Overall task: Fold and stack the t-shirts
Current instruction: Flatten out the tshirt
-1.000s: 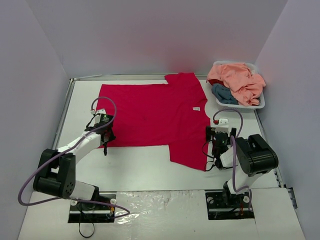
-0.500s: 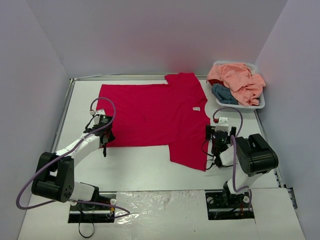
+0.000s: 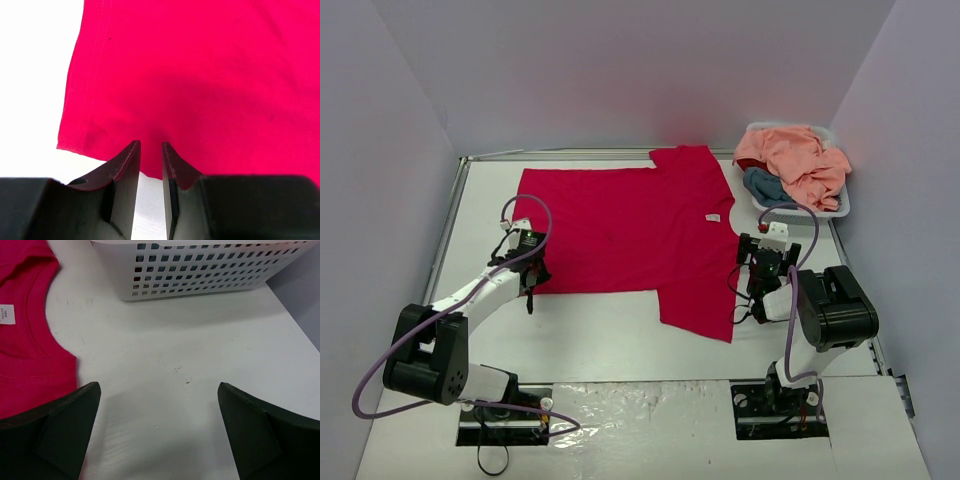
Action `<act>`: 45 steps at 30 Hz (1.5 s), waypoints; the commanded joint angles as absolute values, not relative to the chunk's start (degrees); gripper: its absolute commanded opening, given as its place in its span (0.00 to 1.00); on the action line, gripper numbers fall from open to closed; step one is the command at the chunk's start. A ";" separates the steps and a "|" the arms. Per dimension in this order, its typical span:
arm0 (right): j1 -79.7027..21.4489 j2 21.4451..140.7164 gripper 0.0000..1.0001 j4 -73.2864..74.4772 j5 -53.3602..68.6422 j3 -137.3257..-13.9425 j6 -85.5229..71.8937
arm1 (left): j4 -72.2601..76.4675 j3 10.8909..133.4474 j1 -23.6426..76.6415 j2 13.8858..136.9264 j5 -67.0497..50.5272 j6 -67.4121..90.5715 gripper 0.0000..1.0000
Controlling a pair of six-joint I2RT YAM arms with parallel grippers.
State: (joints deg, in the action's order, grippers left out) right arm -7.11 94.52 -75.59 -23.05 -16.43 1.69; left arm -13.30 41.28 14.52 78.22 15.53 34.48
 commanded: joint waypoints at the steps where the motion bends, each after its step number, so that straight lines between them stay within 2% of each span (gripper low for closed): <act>1: -6.86 93.34 1.00 -87.01 -23.03 -17.67 0.53 | -12.66 41.48 14.94 77.43 16.52 33.84 0.23; 29: -6.42 93.25 1.00 -86.31 -22.50 -17.93 0.26 | -14.50 42.71 15.82 75.86 18.54 34.01 0.23; 41: -6.33 93.16 1.00 -86.13 -22.41 -18.02 0.26 | -13.37 40.26 17.23 67.51 29.17 30.86 0.23; 45: -6.33 93.25 1.00 -86.13 -22.32 -18.02 0.26 | -8.97 39.12 17.40 66.01 37.58 26.73 0.23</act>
